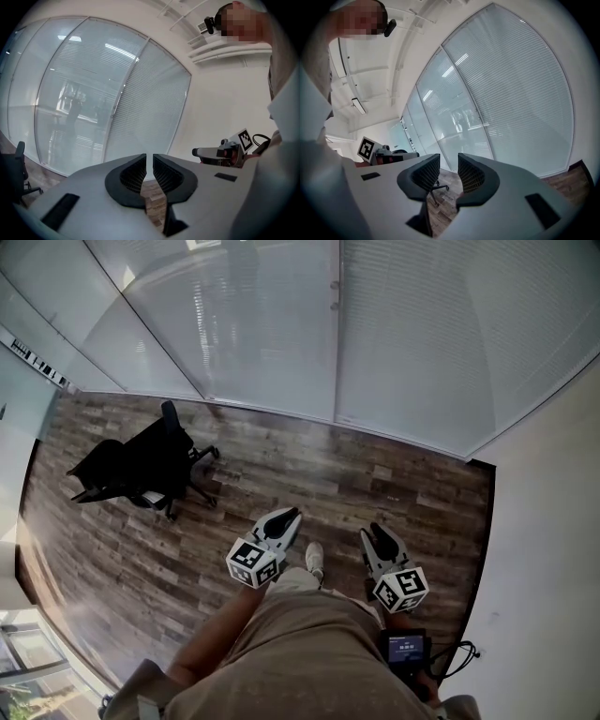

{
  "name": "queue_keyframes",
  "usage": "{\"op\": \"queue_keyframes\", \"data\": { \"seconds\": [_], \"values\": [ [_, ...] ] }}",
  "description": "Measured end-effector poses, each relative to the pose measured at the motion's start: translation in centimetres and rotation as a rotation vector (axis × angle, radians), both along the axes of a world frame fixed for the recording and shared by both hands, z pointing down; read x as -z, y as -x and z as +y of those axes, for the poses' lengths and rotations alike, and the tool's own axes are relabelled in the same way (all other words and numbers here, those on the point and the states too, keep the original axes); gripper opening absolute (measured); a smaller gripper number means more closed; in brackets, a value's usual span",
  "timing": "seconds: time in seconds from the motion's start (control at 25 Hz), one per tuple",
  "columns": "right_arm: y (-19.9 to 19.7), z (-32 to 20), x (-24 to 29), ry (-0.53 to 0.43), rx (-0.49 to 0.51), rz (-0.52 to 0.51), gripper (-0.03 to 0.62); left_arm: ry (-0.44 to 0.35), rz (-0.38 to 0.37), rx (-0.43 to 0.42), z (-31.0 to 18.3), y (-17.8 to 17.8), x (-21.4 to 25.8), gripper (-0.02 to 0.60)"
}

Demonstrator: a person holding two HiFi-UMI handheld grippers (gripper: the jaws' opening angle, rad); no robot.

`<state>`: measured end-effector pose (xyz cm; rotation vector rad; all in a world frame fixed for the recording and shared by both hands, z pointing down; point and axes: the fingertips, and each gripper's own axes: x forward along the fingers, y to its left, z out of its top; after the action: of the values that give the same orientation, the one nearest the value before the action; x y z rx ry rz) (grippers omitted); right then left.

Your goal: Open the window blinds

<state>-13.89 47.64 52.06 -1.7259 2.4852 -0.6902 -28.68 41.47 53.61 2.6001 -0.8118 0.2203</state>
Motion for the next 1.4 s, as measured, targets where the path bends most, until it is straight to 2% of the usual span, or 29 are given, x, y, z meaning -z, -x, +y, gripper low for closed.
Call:
{"op": "queue_keyframes", "data": {
  "seconds": [0.24,0.48,0.68,1.04,1.4],
  "values": [
    [1.7,-5.7,0.8,-0.015,-0.013,-0.01,0.12,-0.01,0.032,-0.001,-5.8,1.8,0.3,0.037],
    [2.7,-8.0,0.5,-0.005,-0.002,0.021,0.12,-0.026,0.067,0.007,-9.5,3.2,0.1,0.037],
    [2.5,-9.4,1.0,-0.018,-0.016,0.042,0.12,-0.004,0.099,0.027,-9.6,4.1,-0.6,0.037],
    [2.6,-9.7,1.4,-0.016,-0.019,0.068,0.12,0.023,0.117,-0.022,-8.9,4.1,-1.6,0.038],
    [1.8,-8.8,0.1,0.02,-0.031,0.07,0.12,0.049,0.114,-0.075,-7.6,2.3,-2.6,0.038]
  ]
}}
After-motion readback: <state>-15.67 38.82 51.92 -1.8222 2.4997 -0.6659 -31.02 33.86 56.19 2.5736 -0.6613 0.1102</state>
